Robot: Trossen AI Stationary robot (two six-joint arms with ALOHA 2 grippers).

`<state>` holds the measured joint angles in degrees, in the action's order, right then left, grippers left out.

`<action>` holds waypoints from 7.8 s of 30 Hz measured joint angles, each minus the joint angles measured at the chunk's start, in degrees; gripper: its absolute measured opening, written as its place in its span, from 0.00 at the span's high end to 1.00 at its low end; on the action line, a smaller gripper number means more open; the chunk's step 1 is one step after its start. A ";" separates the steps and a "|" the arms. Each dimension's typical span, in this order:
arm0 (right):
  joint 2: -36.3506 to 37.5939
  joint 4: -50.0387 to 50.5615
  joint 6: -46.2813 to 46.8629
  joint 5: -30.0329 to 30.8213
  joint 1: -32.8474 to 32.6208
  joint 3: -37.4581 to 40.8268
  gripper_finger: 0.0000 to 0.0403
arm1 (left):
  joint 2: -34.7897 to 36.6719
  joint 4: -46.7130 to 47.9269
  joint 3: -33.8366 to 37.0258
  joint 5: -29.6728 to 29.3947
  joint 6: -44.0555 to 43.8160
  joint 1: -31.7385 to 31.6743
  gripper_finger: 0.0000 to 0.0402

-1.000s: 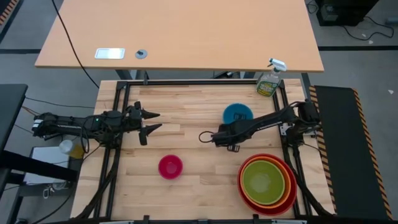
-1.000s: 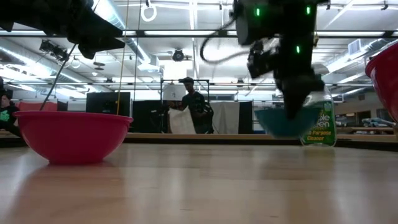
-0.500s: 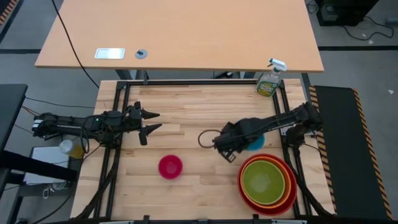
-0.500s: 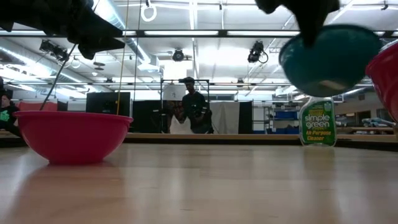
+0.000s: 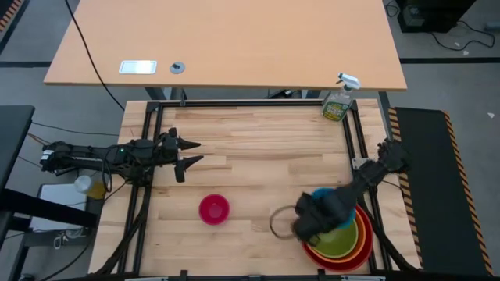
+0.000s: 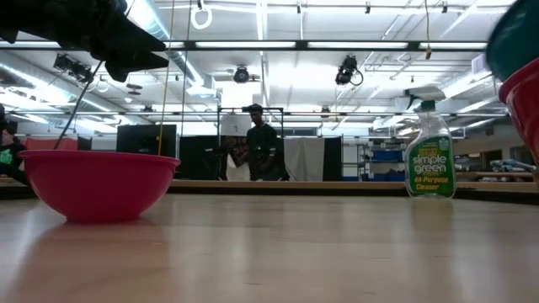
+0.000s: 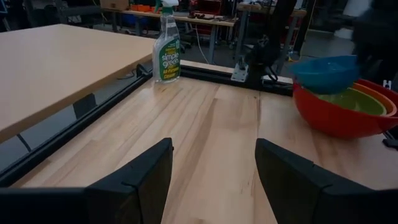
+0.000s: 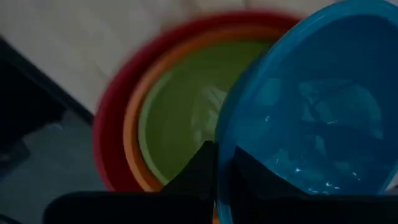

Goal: Nest bowls inside each other
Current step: Stack the blue bowl on top of the green bowl, then stack the red bowl on top of the blue bowl, then return to Home Position

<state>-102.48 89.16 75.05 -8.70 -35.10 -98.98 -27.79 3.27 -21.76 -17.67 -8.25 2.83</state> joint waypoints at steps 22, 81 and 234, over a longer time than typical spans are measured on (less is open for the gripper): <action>-10.34 -8.44 9.91 0.62 -7.66 1.14 0.85 | 0.04 -0.74 0.00 0.00 -0.11 0.02 0.42; -30.59 -61.57 -39.26 30.58 19.01 -7.05 0.58 | -18.34 16.77 -8.94 17.33 -4.43 10.54 0.42; 94.96 -80.18 -62.17 50.85 13.56 76.30 0.70 | 18.45 -12.64 14.44 13.42 -5.42 -4.75 0.57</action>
<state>-7.51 8.99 12.88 42.15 -21.54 -22.68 -9.34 -9.37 -7.31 -4.25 -13.67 -1.92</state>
